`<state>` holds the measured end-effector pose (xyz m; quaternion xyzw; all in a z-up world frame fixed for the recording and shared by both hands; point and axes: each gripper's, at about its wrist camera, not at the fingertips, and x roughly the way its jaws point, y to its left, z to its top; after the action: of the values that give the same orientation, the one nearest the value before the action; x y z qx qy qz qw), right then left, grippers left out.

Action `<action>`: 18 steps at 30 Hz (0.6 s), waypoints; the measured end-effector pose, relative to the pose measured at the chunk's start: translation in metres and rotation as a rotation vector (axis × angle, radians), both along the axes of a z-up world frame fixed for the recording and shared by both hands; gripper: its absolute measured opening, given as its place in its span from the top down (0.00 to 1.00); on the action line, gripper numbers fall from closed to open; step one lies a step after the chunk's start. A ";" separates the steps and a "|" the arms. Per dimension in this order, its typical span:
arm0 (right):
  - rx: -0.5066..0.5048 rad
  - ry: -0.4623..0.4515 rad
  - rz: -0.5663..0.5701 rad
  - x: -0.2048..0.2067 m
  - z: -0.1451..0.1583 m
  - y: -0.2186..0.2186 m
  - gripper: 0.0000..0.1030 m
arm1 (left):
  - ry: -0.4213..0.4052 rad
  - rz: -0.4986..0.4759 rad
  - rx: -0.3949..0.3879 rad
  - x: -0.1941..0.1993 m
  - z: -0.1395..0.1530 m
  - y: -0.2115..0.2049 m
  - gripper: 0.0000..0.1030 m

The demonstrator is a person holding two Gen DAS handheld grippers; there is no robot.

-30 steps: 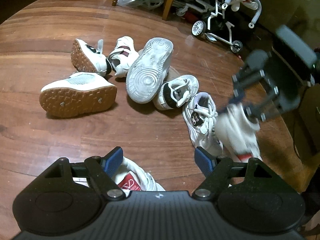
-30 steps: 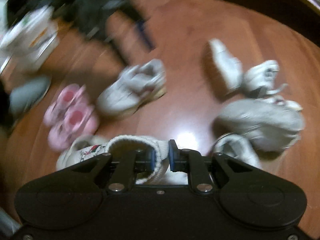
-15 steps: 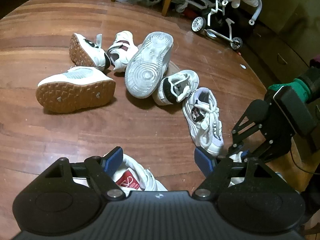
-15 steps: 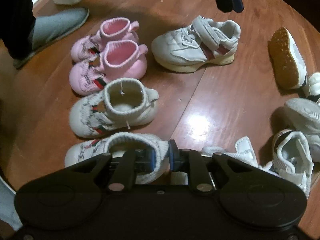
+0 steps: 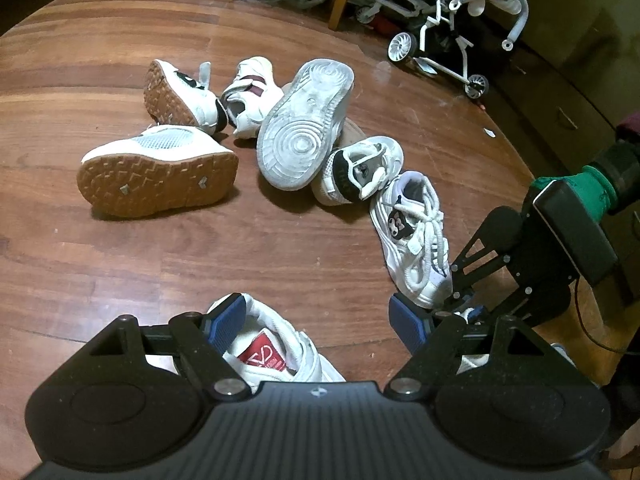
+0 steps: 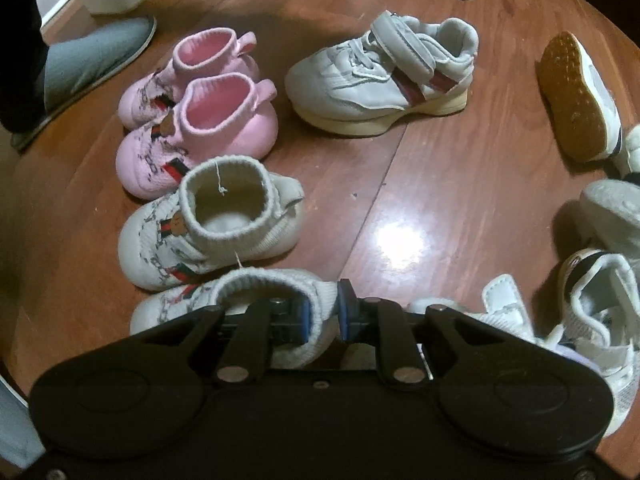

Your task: Organize scattered shoes

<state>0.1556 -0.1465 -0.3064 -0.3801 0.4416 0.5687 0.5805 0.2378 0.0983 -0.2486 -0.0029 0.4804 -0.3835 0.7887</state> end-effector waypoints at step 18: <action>0.129 0.168 -0.210 0.061 0.049 -0.034 0.52 | -0.001 0.062 -0.026 0.034 -0.001 -0.021 0.24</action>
<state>0.2162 -0.1804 -0.2578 -0.2450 0.4884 0.5618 0.6211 0.2714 0.0770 -0.2496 -0.0277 0.4747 -0.3650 0.8004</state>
